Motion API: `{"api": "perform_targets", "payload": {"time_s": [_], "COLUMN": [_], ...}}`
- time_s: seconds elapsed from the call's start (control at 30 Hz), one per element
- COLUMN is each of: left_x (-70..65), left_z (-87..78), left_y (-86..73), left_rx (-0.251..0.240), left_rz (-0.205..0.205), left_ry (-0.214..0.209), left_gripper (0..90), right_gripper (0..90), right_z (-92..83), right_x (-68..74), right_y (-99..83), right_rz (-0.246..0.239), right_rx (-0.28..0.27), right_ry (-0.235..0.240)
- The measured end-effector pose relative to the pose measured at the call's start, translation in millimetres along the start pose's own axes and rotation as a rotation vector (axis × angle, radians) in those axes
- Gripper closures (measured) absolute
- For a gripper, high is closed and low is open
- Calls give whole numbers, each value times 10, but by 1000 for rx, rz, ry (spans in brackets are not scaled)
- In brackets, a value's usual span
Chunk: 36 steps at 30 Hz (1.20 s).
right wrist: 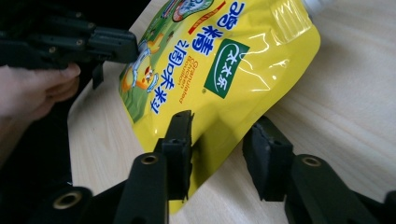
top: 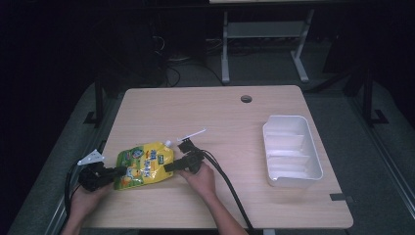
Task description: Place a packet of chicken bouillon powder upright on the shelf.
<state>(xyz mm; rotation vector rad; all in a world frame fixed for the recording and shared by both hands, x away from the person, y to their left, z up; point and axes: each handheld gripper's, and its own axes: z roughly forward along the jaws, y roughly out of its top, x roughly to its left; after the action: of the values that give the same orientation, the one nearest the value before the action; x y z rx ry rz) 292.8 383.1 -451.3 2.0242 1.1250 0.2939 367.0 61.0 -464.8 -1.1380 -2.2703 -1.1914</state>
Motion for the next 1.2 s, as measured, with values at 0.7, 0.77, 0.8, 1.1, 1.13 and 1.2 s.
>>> {"api": "perform_targets", "payload": {"time_s": [0.7, 0.77, 0.8, 1.1, 1.13, 1.2], "left_x": [-160, -174, -197, -348, -348, -414], "left_z": [-74, -66, -50, -2, -2, 21], "left_y": [128, 139, 160, 298, 298, 378], "left_rx": [-95, -100, -104, -148, -148, -156], "left_rz": [27, 29, 37, 56, 56, 69], "left_ry": [-86, -101, -120, -228, -228, -276], "left_gripper": [635, 602, 588, 436, 416, 366], "right_gripper": [899, 899, 899, 900, 900, 900], "right_z": [-577, -700, -759, -1200, -1231, -1321], "right_x": [58, 84, 96, 295, 319, 395], "right_y": [104, 123, 131, 258, 271, 312], "right_rz": [-107, -137, -153, -290, -304, -344], "right_rx": [-89, -77, -71, 2, 13, 33], "right_ry": [89, 77, 70, 24, 21, 16]}}
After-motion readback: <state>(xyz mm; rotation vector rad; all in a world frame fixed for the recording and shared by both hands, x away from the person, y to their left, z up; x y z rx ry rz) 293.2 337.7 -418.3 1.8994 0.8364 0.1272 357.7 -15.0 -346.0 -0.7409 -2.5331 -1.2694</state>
